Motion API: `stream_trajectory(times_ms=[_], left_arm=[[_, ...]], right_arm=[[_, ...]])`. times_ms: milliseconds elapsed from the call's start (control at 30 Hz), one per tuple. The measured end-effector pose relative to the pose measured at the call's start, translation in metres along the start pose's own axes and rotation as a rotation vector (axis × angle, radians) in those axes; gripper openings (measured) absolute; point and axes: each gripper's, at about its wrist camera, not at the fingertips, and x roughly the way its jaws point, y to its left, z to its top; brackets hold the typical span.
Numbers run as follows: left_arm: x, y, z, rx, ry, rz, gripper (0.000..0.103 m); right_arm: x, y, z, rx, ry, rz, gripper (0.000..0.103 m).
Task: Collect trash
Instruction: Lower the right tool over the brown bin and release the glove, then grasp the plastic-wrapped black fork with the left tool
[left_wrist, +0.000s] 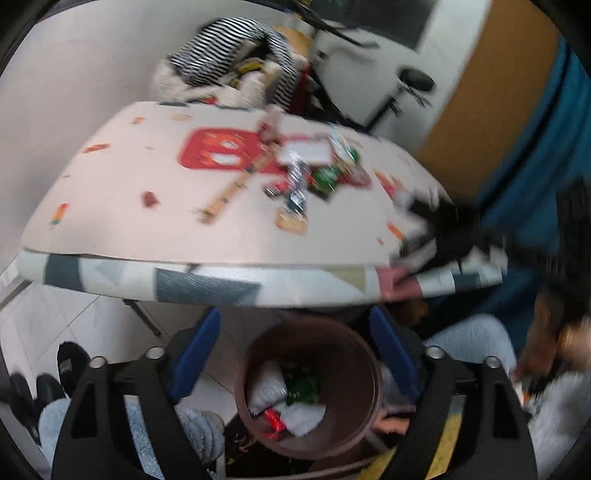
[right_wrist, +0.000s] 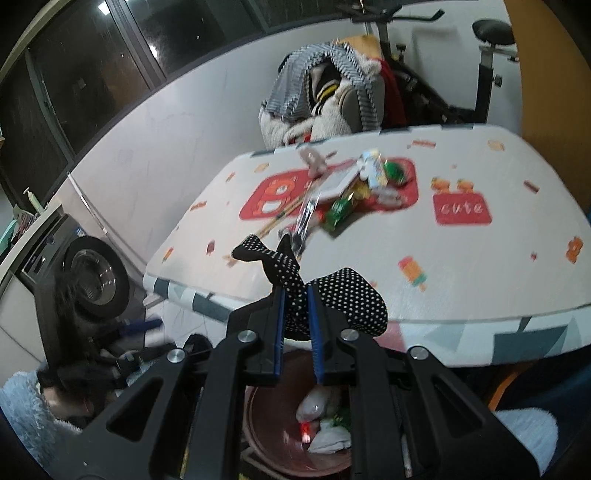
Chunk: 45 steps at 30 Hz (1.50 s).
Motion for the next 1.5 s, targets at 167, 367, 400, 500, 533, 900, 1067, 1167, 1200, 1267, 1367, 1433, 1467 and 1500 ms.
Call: stream_trajectory(times_ms=[167, 367, 400, 500, 533, 900, 1067, 1167, 1200, 1267, 1367, 1433, 1467, 1500], left_arm=[[-0.018, 0.009, 0.015, -0.069, -0.092, 0.083, 0.095], [-0.027, 0.020, 0.018, -0.134, -0.141, 0.156, 0.096], [-0.025, 0.022, 0.017, -0.146, -0.142, 0.162, 0.096], [-0.022, 0.027, 0.013, -0.171, -0.123, 0.166, 0.096], [-0.020, 0.028, 0.012, -0.177, -0.115, 0.167, 0.096], [-0.012, 0.028, 0.004, -0.178, -0.089, 0.164, 0.096], [-0.009, 0.024, 0.004, -0.166, -0.083, 0.158, 0.096], [-0.008, 0.024, 0.003, -0.166, -0.078, 0.160, 0.096], [-0.008, 0.024, 0.002, -0.169, -0.076, 0.160, 0.096], [-0.007, 0.026, 0.001, -0.177, -0.071, 0.161, 0.096], [-0.006, 0.028, 0.000, -0.185, -0.065, 0.163, 0.096], [-0.006, 0.028, 0.000, -0.188, -0.065, 0.164, 0.096], [-0.006, 0.028, 0.000, -0.186, -0.065, 0.163, 0.096], [-0.006, 0.028, 0.000, -0.184, -0.064, 0.162, 0.096]], right_arm=[[0.014, 0.011, -0.013, -0.016, 0.073, 0.026, 0.016], [0.039, 0.024, -0.034, -0.015, 0.199, 0.030, 0.016], [0.044, 0.026, -0.036, -0.018, 0.226, 0.027, 0.016], [0.062, 0.030, -0.044, -0.027, 0.320, 0.003, 0.016], [0.064, 0.029, -0.045, -0.025, 0.332, 0.000, 0.016], [0.078, 0.026, -0.053, -0.012, 0.389, -0.019, 0.019], [0.082, 0.027, -0.050, -0.032, 0.386, -0.023, 0.056], [0.081, 0.029, -0.049, -0.052, 0.383, -0.048, 0.091], [0.082, 0.028, -0.049, -0.054, 0.390, -0.060, 0.094], [0.083, 0.027, -0.050, -0.053, 0.403, -0.078, 0.097], [0.084, 0.024, -0.050, -0.047, 0.413, -0.096, 0.097], [0.085, 0.024, -0.050, -0.045, 0.415, -0.098, 0.097], [0.085, 0.024, -0.049, -0.045, 0.416, -0.101, 0.097], [0.085, 0.024, -0.050, -0.046, 0.416, -0.102, 0.097]])
